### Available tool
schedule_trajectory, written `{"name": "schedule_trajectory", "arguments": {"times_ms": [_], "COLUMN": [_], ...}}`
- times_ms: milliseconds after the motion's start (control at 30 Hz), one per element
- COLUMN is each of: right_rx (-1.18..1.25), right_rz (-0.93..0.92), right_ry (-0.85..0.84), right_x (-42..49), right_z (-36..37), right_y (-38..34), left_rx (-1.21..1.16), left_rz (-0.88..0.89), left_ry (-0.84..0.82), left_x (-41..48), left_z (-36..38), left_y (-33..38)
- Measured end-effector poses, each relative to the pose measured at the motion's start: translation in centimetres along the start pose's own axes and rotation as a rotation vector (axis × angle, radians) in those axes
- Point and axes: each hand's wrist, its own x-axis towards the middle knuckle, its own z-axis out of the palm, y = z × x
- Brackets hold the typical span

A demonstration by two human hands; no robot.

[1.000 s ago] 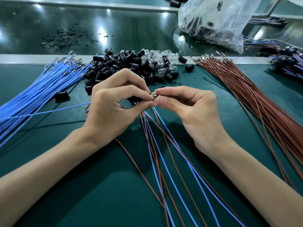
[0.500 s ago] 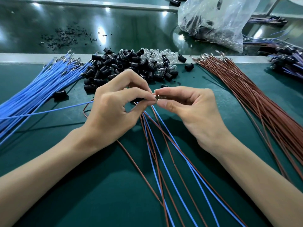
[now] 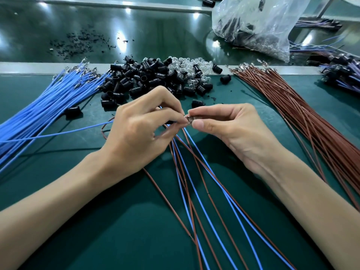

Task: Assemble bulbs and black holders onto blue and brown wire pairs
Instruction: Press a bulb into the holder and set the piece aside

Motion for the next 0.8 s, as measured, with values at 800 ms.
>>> {"name": "schedule_trajectory", "arguments": {"times_ms": [800], "right_rx": [-0.341], "right_rz": [-0.437], "right_ry": [0.138], "right_x": [-0.3], "right_z": [1.3], "right_y": [0.8], "left_rx": [-0.058], "left_rz": [-0.083], "left_ry": [0.025], "left_x": [0.5], "left_z": [-0.1], "left_y": [0.4]}}
